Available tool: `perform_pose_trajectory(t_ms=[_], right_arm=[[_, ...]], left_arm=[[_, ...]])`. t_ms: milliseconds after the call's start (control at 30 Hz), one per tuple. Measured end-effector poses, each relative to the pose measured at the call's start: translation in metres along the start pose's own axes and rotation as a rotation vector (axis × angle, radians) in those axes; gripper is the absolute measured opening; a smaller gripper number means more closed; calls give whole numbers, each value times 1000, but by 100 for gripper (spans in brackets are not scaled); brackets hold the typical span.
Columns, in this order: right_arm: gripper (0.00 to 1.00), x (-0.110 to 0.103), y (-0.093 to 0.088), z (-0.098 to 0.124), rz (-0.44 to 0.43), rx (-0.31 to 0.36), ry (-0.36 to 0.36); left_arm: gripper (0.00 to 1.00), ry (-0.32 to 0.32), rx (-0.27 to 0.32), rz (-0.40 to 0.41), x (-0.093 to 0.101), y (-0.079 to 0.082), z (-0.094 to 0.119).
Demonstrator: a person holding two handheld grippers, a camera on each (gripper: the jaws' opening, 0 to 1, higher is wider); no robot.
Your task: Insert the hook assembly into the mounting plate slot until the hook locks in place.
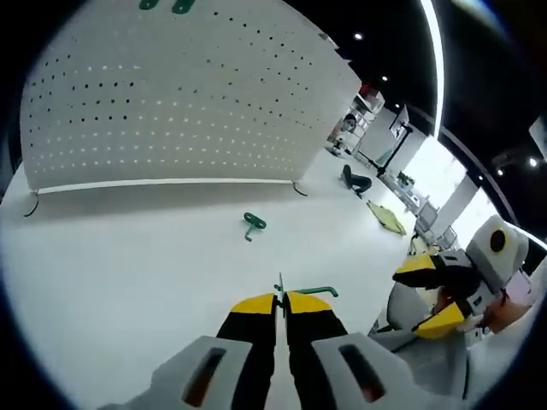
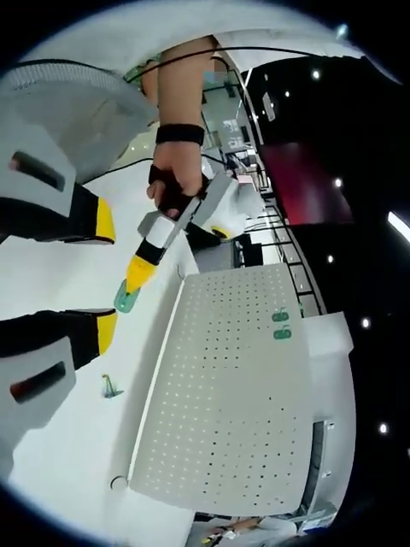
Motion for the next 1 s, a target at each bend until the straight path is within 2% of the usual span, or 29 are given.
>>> perform_pose_trajectory(t_ms=[200,467,700,1000], right_arm=[[20,3,-2,1,1,-4,-5],[18,2,-7,2,21,-21,6],[16,3,-7,1,31,-27,7],[9,-2,-9,0,101,-62,38]], left_arm=[[3,-39,-14,15,10,-5,4],[3,-86,-45,50,23,-9,6],[3,-98,-63,34,34,-17,8],[3,-115,-117,33,41,-25,8]])
Point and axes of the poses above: the point that each gripper's makers call its tool centre point, and the gripper's own axes: z roughly backward along the fingers, x roughly to its right, y roughly out of its top, the point moved 7 cm from there along z, roughly backward along the fingers, and after that the axes turned 14 degrees about z, right-handed, at the moved point
